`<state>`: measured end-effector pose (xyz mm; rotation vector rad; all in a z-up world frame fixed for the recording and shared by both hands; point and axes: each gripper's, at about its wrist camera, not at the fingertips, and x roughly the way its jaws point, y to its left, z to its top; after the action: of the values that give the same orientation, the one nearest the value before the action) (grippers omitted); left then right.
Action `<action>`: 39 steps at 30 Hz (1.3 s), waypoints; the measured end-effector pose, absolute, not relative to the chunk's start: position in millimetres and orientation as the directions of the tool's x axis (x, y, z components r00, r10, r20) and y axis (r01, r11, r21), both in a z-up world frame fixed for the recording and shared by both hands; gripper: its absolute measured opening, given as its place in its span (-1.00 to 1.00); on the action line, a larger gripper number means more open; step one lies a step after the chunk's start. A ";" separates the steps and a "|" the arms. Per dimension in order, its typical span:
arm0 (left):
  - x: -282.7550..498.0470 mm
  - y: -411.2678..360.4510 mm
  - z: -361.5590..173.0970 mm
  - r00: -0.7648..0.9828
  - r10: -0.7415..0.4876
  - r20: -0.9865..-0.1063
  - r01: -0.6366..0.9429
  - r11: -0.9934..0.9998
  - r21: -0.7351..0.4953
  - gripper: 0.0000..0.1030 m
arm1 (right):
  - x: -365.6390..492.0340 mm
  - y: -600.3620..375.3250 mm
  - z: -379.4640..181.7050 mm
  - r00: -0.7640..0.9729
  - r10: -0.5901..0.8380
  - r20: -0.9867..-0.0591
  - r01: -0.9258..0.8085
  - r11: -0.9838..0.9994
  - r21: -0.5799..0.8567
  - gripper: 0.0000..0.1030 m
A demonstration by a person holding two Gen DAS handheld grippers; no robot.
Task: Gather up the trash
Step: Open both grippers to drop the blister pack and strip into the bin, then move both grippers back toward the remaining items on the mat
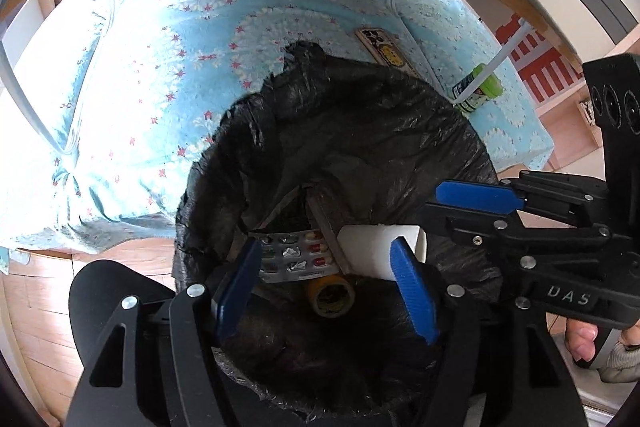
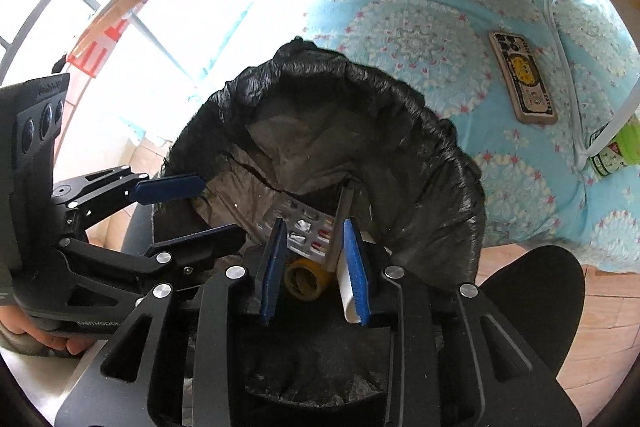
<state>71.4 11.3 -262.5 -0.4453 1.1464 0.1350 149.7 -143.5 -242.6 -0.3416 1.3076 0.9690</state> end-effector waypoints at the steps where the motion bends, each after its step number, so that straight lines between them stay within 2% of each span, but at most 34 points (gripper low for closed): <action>1: 71.4 11.4 -259.8 0.421 -0.122 -0.899 -0.323 0.906 -0.274 0.25 | 149.9 -143.1 -240.8 -0.041 0.408 -0.912 -0.756 0.584 0.295 -0.42; 12: 70.2 15.5 -215.0 0.493 -0.061 -0.868 -0.273 0.937 -0.220 0.25 | 154.5 -147.0 -201.5 0.049 0.475 -0.879 -0.787 0.560 0.259 -0.42; 25: 73.0 28.5 -119.9 0.658 0.021 -0.752 -0.196 0.970 -0.144 0.25 | 173.1 -145.5 -130.3 0.142 0.579 -0.803 -0.835 0.505 0.217 -0.42; 35: 90.2 50.8 -88.2 0.705 0.047 -0.708 -0.166 0.981 -0.100 0.25 | 208.6 -138.0 -104.9 0.203 0.596 -0.777 -0.847 0.505 0.167 -0.39; 39: 101.5 65.8 -83.3 0.713 0.060 -0.699 -0.164 0.983 -0.084 0.25 | 228.0 -130.2 -100.2 0.228 0.594 -0.771 -0.845 0.514 0.147 -0.28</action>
<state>101.5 65.8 -83.3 -0.1438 0.7682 0.1246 228.0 -130.2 -100.2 -0.3329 0.8859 1.0163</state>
